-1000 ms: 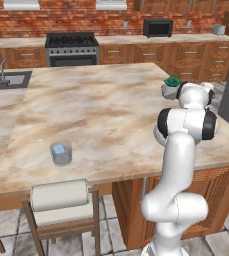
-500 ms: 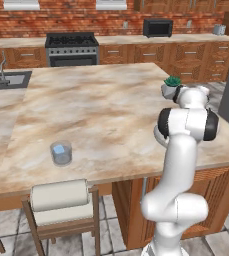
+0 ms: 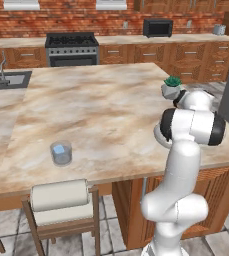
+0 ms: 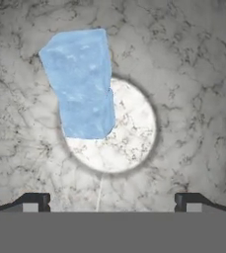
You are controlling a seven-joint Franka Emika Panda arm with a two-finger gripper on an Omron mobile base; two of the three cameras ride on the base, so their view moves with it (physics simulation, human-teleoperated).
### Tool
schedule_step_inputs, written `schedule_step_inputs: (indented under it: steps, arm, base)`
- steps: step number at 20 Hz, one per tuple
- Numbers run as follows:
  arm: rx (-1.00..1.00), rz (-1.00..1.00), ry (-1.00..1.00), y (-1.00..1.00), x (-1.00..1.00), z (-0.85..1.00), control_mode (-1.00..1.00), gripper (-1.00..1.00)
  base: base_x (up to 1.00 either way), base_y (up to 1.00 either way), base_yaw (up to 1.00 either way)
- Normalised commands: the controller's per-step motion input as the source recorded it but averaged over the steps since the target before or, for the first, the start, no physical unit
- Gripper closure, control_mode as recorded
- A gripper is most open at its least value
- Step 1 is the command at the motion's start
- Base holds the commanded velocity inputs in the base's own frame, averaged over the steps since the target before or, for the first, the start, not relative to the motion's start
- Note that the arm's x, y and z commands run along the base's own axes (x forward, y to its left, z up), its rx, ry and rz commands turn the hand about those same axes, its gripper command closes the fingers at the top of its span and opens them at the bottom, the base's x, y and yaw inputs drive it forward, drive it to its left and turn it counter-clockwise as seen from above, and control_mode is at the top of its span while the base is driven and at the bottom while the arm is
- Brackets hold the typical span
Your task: There are four ice cubes in the ice bowl. Place two ice cubes in each glass of water.
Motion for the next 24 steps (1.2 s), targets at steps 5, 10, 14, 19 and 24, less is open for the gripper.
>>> schedule_step_inputs:
  steps: [5, 10, 14, 19, 24]
  arm:
    - [-0.05, 0.17, -0.04, -0.03, 0.20, 0.00, -1.00, -1.00]
    - [-0.06, 0.16, 0.03, -0.14, 0.29, -0.06, -1.00, -1.00]
    - [-0.03, 0.09, 0.04, -0.30, 0.33, -0.21, -1.00, -1.00]
    - [0.00, -0.02, 0.04, -0.17, 0.39, -0.25, -1.00, -1.00]
    - [0.00, -0.09, 0.01, 0.00, 0.53, -0.24, -1.00, -1.00]
  base:
    - [0.00, 0.00, 0.00]
    - [0.00, 0.00, 0.00]
    - [0.00, 0.00, 0.00]
    - [0.00, 0.00, 0.00]
    - [0.00, 0.00, 0.00]
